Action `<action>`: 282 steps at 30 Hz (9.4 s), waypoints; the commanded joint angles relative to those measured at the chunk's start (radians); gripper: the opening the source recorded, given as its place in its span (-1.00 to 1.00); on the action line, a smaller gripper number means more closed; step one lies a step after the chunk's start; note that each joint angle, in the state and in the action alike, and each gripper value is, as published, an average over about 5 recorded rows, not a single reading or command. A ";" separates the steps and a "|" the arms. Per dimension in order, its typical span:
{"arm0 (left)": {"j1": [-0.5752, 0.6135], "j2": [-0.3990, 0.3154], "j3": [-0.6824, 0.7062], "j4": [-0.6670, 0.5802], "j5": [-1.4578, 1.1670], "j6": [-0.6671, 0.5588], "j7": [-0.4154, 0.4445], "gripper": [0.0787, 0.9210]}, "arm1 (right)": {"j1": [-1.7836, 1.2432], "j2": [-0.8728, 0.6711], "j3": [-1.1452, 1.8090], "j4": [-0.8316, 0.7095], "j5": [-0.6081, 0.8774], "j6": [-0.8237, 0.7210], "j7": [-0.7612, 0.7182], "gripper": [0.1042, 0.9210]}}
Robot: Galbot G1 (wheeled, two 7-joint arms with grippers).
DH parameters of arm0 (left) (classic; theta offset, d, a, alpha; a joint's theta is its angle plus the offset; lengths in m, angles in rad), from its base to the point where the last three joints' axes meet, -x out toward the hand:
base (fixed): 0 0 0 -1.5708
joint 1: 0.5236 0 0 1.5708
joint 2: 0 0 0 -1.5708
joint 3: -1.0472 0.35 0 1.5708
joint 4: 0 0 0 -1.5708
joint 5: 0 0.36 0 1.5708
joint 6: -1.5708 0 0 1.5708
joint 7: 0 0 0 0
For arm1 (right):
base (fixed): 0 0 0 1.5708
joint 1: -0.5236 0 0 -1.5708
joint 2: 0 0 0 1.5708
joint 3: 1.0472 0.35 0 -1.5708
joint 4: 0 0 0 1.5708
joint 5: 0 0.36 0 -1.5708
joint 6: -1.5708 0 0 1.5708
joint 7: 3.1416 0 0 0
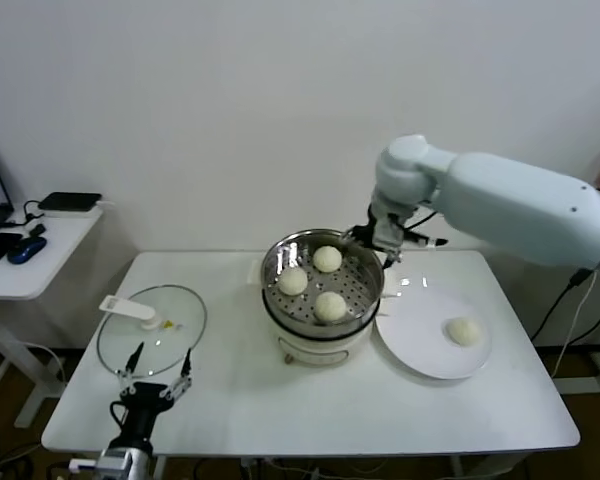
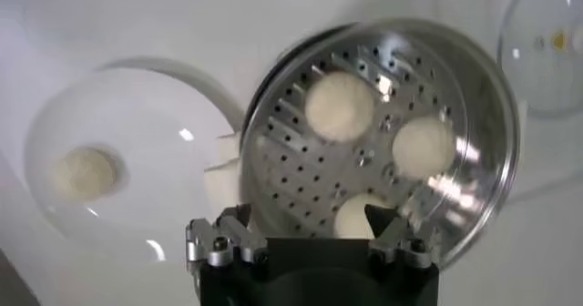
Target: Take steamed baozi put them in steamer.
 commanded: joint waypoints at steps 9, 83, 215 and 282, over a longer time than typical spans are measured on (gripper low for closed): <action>-0.001 0.012 0.023 -0.015 -0.007 -0.002 0.002 0.77 | 0.044 -0.342 -0.212 -0.195 0.507 -0.479 0.086 0.76; 0.010 0.003 0.007 0.006 0.011 0.002 0.004 0.77 | -0.622 -0.105 0.399 -0.634 0.089 -0.459 0.083 0.49; 0.003 -0.010 0.022 -0.009 0.031 -0.010 0.002 0.77 | -0.089 -0.097 0.084 -0.218 0.755 -0.536 0.265 0.76; 0.023 -0.044 0.053 -0.038 0.010 -0.040 -0.018 0.77 | -2.204 0.374 1.848 0.472 0.434 -0.102 1.068 0.76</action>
